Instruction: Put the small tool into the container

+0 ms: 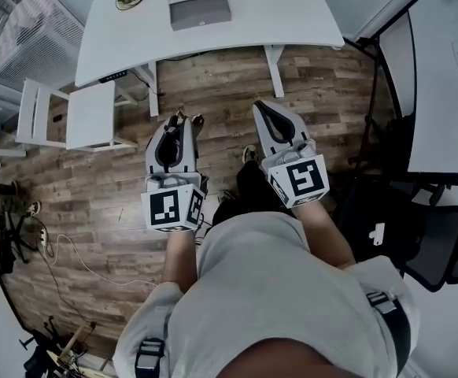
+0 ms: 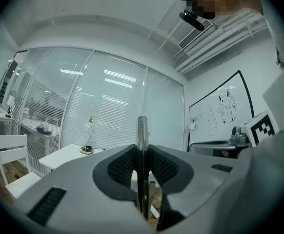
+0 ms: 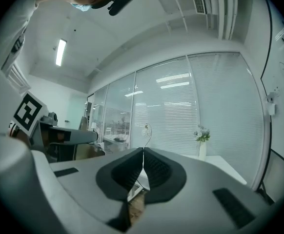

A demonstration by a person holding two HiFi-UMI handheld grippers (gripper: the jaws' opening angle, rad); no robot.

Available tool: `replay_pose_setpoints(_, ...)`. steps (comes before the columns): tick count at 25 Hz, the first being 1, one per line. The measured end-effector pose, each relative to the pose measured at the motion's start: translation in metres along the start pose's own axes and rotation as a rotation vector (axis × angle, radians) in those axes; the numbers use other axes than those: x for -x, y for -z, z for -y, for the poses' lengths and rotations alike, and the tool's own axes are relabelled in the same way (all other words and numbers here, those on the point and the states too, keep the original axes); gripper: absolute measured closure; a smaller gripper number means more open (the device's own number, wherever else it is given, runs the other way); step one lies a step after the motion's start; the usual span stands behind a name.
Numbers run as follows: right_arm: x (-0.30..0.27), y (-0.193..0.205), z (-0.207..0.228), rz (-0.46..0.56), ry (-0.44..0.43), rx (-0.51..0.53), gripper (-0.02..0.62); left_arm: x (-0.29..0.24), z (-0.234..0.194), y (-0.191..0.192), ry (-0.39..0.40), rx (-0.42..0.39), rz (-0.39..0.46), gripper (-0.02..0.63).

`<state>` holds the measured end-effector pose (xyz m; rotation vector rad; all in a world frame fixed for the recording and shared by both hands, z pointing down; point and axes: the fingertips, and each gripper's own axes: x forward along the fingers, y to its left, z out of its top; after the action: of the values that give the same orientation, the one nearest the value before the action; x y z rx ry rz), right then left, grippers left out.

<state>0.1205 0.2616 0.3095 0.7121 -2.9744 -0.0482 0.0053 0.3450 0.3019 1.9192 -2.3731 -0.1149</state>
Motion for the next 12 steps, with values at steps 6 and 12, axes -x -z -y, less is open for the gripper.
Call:
replay_pose_setpoints(6,-0.055,0.011,0.032,0.003,-0.024,-0.061,0.569,-0.05,-0.014,-0.004,0.027,-0.019,0.01,0.514)
replay_pose_setpoints(12,-0.122,0.003,0.091,0.023,-0.036,-0.09,0.569,-0.13,-0.028,-0.013,0.022,-0.061,-0.001,0.514)
